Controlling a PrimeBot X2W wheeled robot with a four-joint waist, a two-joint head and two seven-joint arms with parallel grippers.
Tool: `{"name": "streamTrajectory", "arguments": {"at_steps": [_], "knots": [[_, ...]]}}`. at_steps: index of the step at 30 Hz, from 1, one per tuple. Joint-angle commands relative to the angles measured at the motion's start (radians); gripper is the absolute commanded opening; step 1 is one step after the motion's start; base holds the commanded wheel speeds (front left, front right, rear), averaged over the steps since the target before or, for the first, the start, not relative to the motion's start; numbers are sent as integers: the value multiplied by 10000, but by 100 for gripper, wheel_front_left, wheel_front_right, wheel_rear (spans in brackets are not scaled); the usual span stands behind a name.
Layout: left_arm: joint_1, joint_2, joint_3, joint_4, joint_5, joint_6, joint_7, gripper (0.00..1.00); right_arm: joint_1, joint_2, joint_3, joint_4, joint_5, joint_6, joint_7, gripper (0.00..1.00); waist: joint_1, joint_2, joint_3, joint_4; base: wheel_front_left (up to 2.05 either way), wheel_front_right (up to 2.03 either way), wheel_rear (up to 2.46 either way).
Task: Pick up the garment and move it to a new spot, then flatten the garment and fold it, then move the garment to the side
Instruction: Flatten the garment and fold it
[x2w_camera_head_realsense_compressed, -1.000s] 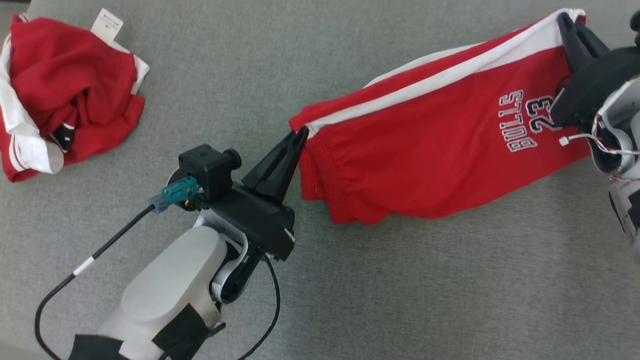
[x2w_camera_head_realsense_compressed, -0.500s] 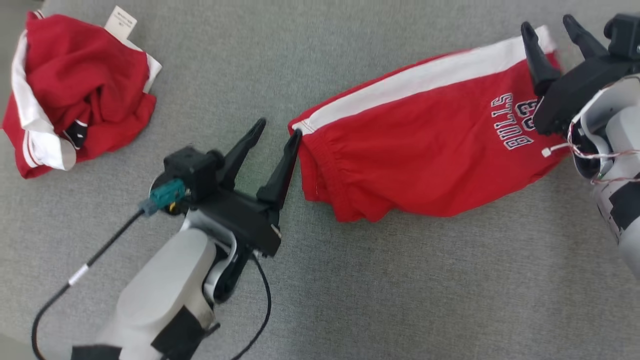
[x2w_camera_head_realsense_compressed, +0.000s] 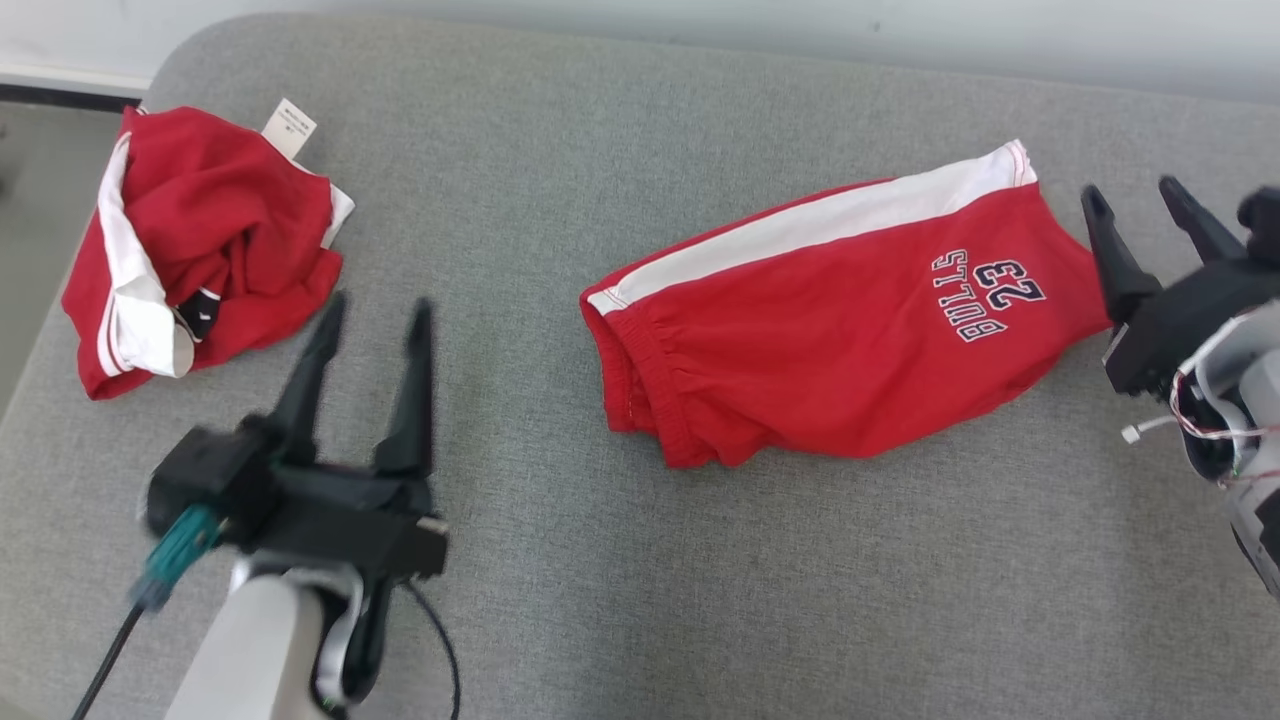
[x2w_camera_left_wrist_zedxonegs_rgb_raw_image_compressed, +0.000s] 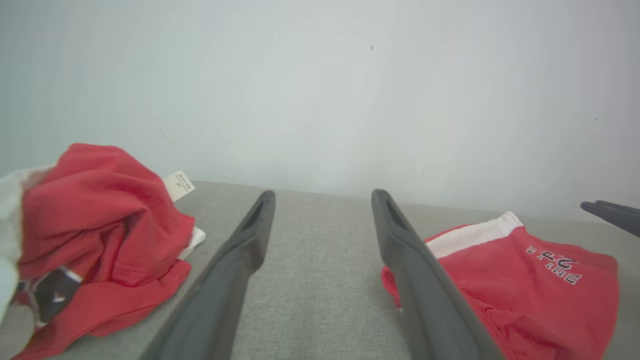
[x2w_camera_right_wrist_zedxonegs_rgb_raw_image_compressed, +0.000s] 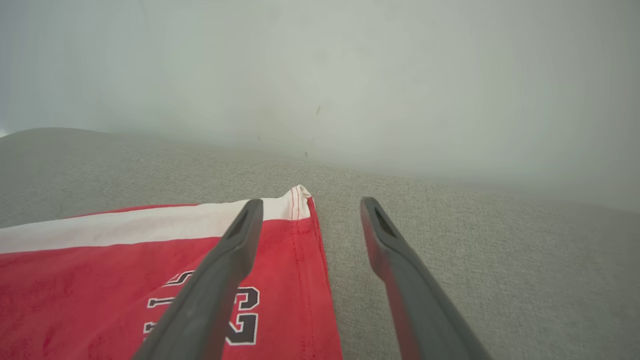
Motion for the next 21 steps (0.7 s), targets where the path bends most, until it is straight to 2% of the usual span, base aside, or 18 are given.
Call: {"name": "streamTrajectory", "arguments": {"at_steps": [1,9,13,19,20,21], "knots": [[494,-128,443,-369,419,35,-30,100,228,-100,1,81,121,12,-62,100,2,1,-163,-5,0,0,0],[2340,-986,2375,-1429,1993,-23,-30,100,398,114,90,680,398,12,224,100,2,1,-83,119,0,0,0],[2695,-1193,2463,-1373,2482,-204,-32,100,234,262,146,1084,438,12,436,100,2,1,9,218,0,0,0],[2555,-1363,2510,-1255,2617,-375,-32,100,124,566,236,1862,569,12,1147,100,2,1,44,372,0,0,0],[2526,-1375,2515,-1236,2617,-385,-32,100,146,639,260,1924,659,12,1312,70,2,1,40,384,0,0,0],[2497,-1386,2500,-1218,2619,-407,-30,100,145,661,276,1971,701,12,1418,0,2,1,35,392,0,0,0]]}}
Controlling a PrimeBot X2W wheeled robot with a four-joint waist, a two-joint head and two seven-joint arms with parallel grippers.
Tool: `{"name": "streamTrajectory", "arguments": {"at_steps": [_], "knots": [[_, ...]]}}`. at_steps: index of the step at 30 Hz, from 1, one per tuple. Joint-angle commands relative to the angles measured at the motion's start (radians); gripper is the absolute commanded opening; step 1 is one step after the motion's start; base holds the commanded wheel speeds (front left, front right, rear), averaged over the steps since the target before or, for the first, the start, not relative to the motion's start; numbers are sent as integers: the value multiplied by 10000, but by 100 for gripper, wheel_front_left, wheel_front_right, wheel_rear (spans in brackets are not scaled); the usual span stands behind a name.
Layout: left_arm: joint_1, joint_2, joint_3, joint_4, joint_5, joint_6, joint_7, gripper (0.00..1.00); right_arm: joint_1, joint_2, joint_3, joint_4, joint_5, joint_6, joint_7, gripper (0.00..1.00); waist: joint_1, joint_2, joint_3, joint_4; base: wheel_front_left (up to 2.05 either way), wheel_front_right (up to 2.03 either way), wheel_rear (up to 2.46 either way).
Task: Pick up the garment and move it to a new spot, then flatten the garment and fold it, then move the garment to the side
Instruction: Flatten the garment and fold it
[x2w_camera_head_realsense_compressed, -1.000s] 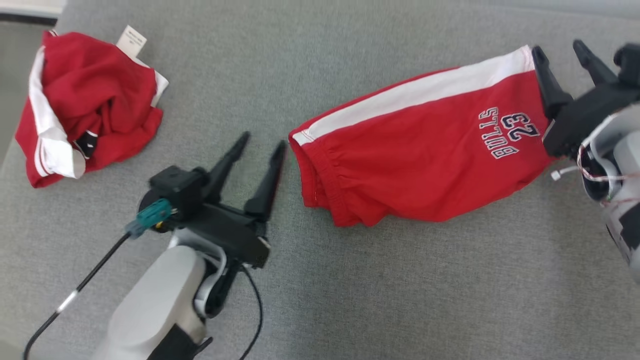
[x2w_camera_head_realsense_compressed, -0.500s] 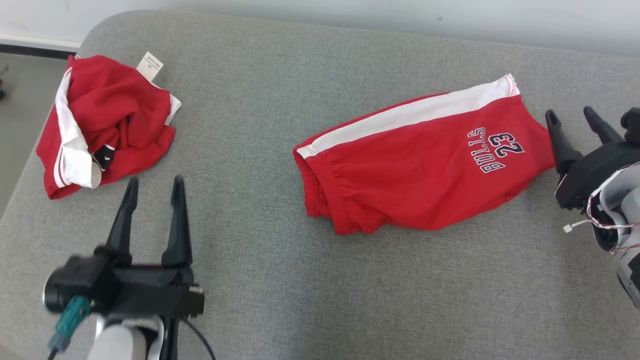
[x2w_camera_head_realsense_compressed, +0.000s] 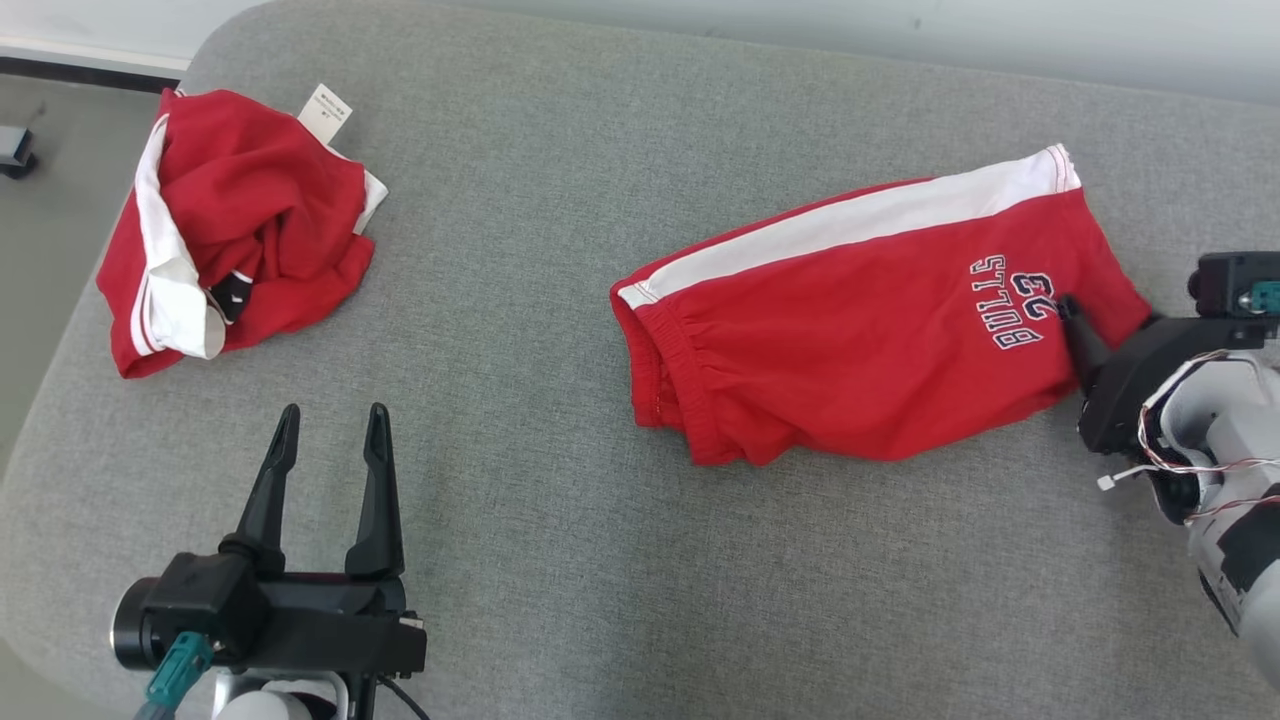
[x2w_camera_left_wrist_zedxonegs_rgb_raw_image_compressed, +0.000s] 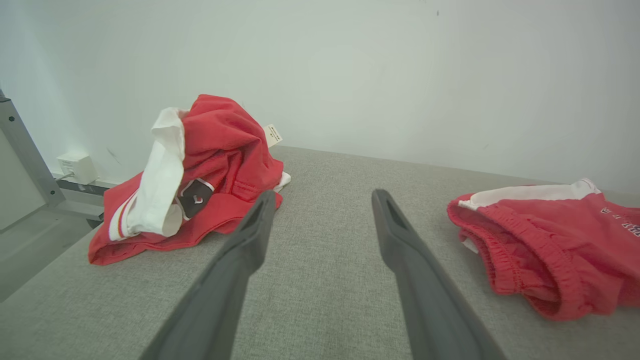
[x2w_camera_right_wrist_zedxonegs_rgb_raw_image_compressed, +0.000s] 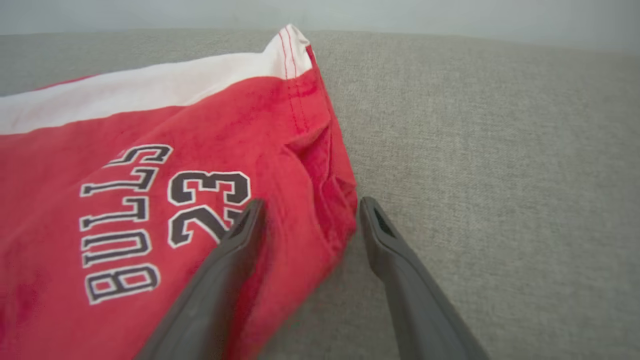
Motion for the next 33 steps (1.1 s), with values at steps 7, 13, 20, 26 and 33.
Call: {"name": "streamTrajectory", "arguments": {"at_steps": [7,13,20,26,33], "knots": [[-144,-63,-77,229,157,-56,-32,100,-12,111,18,234,436,-3,135,0,0,1,-144,-60,0,0,0],[309,-64,-83,478,219,-72,-30,100,740,-10,37,-257,872,-2,-548,0,0,1,-868,-368,0,0,0],[888,61,-210,542,173,-63,-32,100,2233,-463,29,-1166,1683,-2,-935,0,0,1,-1636,-824,0,0,0],[1306,141,-199,504,121,-65,-32,100,3736,-876,-162,-1805,2254,-2,-1296,0,0,1,-2124,-1289,0,0,0],[1637,194,-97,509,114,-66,-30,100,4389,-924,-412,-1779,2262,-2,-1410,0,0,1,-2448,-1734,0,0,0]]}}
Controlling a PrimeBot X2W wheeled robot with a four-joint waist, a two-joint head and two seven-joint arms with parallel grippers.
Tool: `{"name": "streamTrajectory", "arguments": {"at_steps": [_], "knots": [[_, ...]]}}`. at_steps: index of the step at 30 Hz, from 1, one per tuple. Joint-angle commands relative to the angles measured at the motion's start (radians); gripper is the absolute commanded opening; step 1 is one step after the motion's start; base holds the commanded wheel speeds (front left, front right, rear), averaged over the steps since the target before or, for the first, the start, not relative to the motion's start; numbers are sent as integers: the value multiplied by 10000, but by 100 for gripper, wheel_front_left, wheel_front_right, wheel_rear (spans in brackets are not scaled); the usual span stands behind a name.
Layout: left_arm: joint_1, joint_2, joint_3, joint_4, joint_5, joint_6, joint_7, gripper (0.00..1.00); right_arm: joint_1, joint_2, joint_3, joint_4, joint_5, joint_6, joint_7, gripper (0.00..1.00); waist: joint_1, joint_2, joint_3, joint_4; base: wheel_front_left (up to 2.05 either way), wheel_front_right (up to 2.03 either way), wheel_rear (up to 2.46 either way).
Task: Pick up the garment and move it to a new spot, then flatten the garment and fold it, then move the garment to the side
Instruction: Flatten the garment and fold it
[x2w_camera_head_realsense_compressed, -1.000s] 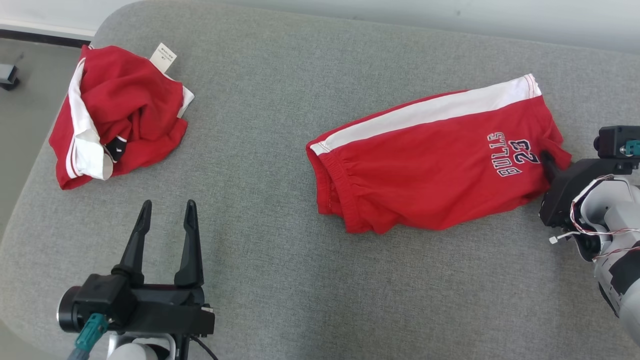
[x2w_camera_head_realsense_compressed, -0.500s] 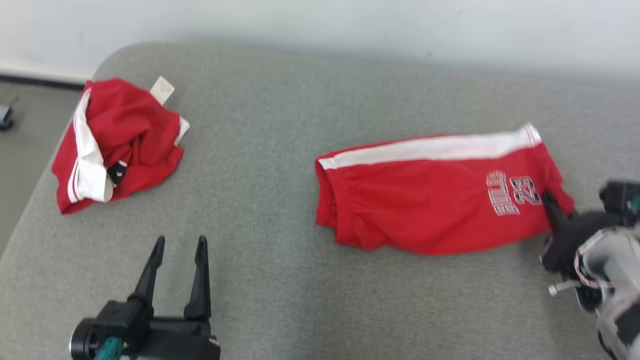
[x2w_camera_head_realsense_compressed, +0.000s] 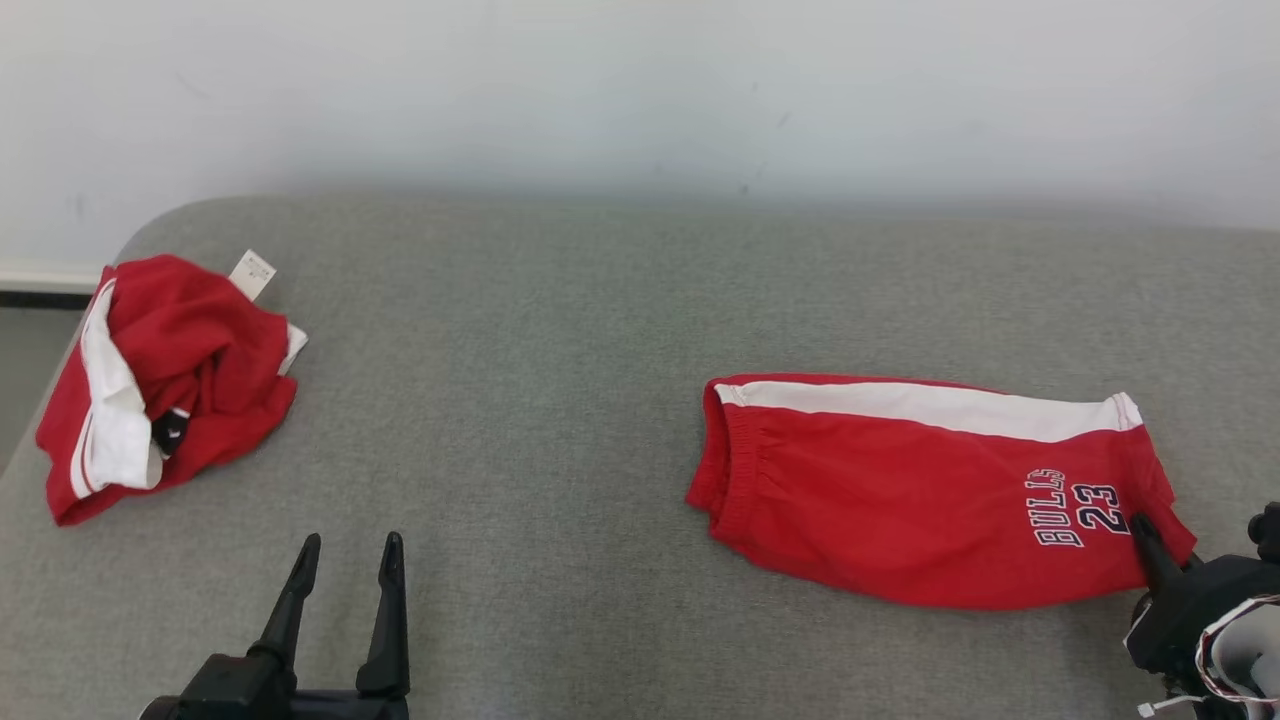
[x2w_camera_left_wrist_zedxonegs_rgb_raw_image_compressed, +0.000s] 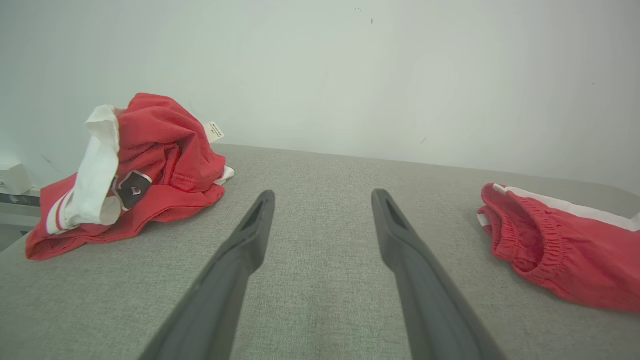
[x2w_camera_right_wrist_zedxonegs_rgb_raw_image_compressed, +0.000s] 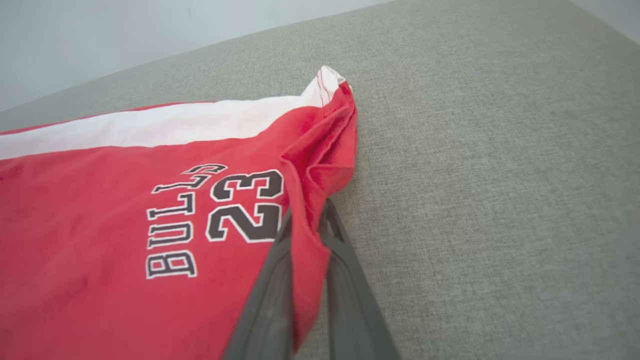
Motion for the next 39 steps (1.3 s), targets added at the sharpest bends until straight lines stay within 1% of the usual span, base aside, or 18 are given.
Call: {"name": "streamTrajectory", "arguments": {"at_steps": [1,8,14,20,26,33,39], "knots": [[130,47,22,-5,-22,11,-32,100,45,59,-46,-2,-97,-19,-83,0,1,1,-245,-280,0,0,0],[254,20,173,-40,33,11,-32,100,-318,306,-91,-309,-595,-19,-383,0,1,1,-354,-482,0,0,0],[139,50,161,-37,-35,10,-32,100,-472,626,-43,-1192,-1257,-19,-608,0,1,1,-309,-418,0,0,0],[-51,17,66,-43,-83,10,-32,100,-352,1311,81,-2321,-1972,-19,-668,0,1,1,-264,-121,0,0,0],[-243,-52,-97,-23,-124,10,-32,100,-90,2013,121,-3069,-2558,-19,-389,0,1,1,-172,315,0,0,0],[-427,-104,-172,61,-165,10,-32,100,245,2689,42,-3293,-2998,-19,38,0,1,1,-26,703,0,0,0],[-502,-158,-110,110,-197,10,-32,100,401,3318,-158,-2986,-3474,-19,164,0,1,1,115,882,0,0,0]]}}
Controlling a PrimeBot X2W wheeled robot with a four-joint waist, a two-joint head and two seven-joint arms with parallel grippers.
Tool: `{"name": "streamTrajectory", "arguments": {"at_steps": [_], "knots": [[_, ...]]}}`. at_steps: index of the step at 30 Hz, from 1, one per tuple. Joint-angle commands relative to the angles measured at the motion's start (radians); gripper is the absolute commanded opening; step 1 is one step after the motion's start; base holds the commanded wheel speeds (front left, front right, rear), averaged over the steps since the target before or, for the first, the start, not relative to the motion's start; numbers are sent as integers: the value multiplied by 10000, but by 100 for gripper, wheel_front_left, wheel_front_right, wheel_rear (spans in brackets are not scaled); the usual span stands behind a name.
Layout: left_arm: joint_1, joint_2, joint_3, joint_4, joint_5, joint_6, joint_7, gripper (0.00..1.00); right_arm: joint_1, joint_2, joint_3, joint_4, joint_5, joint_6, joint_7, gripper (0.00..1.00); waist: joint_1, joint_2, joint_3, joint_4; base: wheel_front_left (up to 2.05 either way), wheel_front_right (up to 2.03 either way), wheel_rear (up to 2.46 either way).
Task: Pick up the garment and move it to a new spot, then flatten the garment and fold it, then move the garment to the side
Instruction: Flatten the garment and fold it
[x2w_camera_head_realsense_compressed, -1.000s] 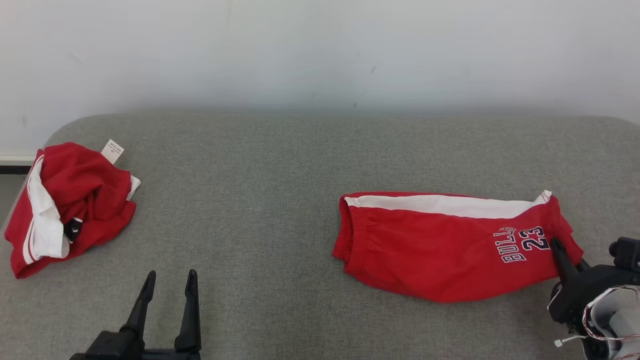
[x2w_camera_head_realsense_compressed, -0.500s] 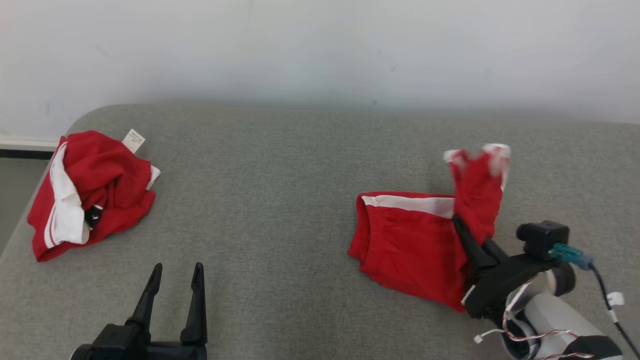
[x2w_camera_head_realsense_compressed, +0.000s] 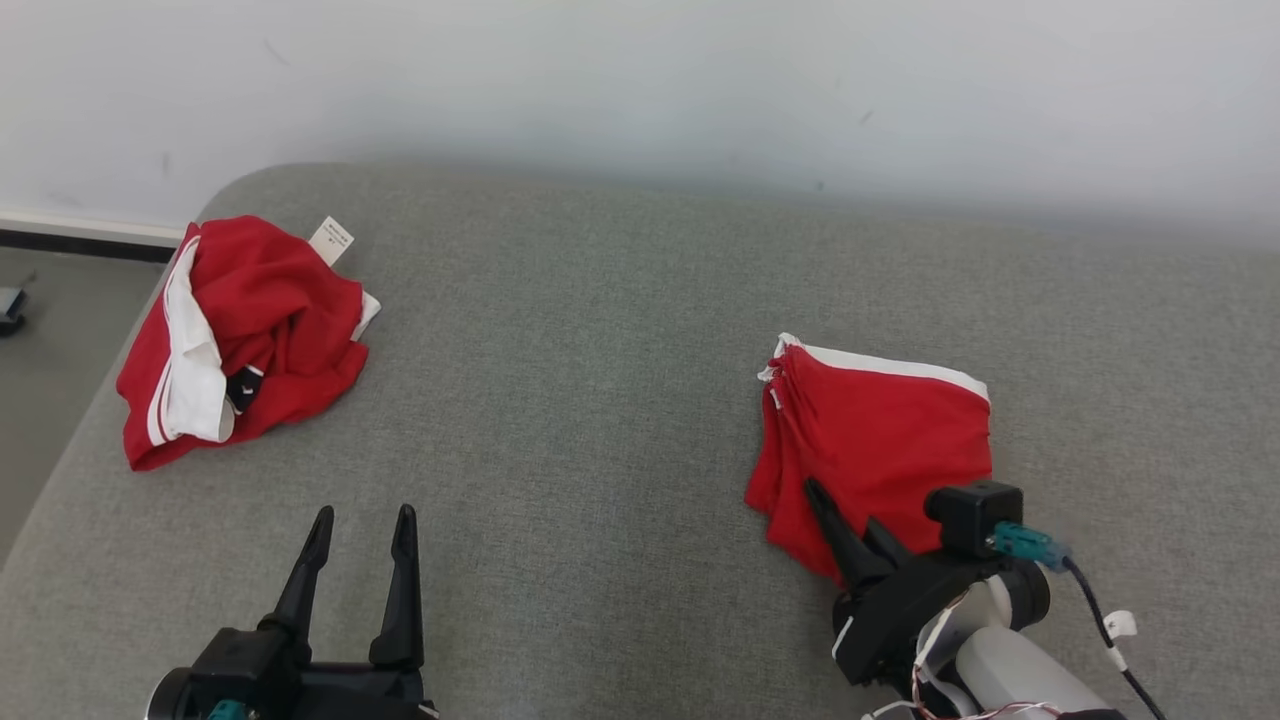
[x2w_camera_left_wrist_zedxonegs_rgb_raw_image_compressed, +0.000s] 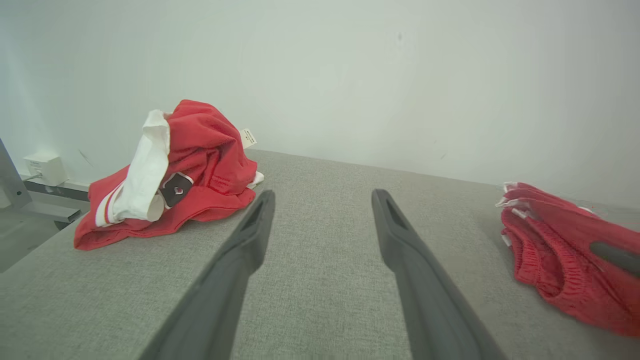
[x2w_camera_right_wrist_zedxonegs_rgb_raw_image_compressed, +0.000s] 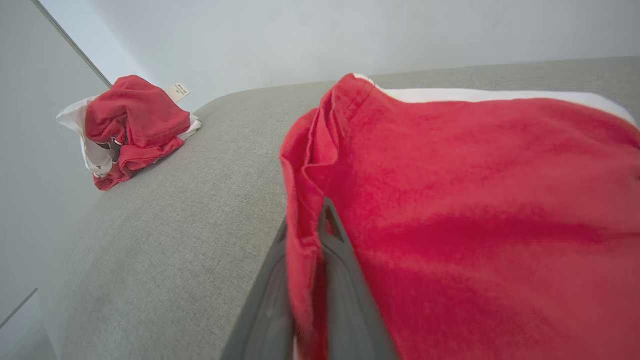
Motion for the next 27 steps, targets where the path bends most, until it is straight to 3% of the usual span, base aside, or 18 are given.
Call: {"name": "streamTrajectory", "arguments": {"at_steps": [1,3,4,5,6,14,23,24,25,26,27], "knots": [[-92,-46,7,30,-12,10,-32,100,161,129,-62,170,-134,-18,38,0,0,-1,67,71,0,0,0],[-88,-46,21,44,-16,10,-32,100,166,292,-97,406,-270,-18,83,0,0,-1,73,92,0,0,0],[-80,-45,51,46,-22,10,-32,100,160,342,-87,486,-358,-19,36,6,0,-1,72,92,0,0,0],[-71,-49,75,44,-25,10,-32,100,154,386,-91,541,-417,-19,-16,58,0,-1,69,87,0,0,0],[-58,-52,96,47,-21,10,-32,100,179,420,-111,556,-451,-19,-66,100,0,-1,60,75,0,0,0],[90,-66,261,-44,91,10,-32,100,488,-140,-1020,-449,-774,-19,-831,100,0,-1,-15,-195,0,0,0],[202,-43,249,-132,151,10,-32,100,1480,-648,-3656,-1800,-1732,-19,-880,100,0,-1,-46,-329,0,0,0],[190,-32,220,-133,144,10,-32,100,1589,-665,-3924,-1812,-1837,-19,-879,96,0,-1,-42,-311,0,0,0],[169,-16,196,-135,146,10,-32,100,1668,-665,-4131,-1824,-1901,-19,-879,35,0,-1,-34,-285,0,0,0],[142,0,156,-139,151,10,-32,100,1725,-655,-4311,-1829,-1967,-19,-880,9,0,-1,-20,-251,0,0,0],[104,13,125,-135,147,10,-32,100,1781,-660,-4418,-1766,-2062,-18,-880,0,0,-1,1,-210,0,0,0]]}}
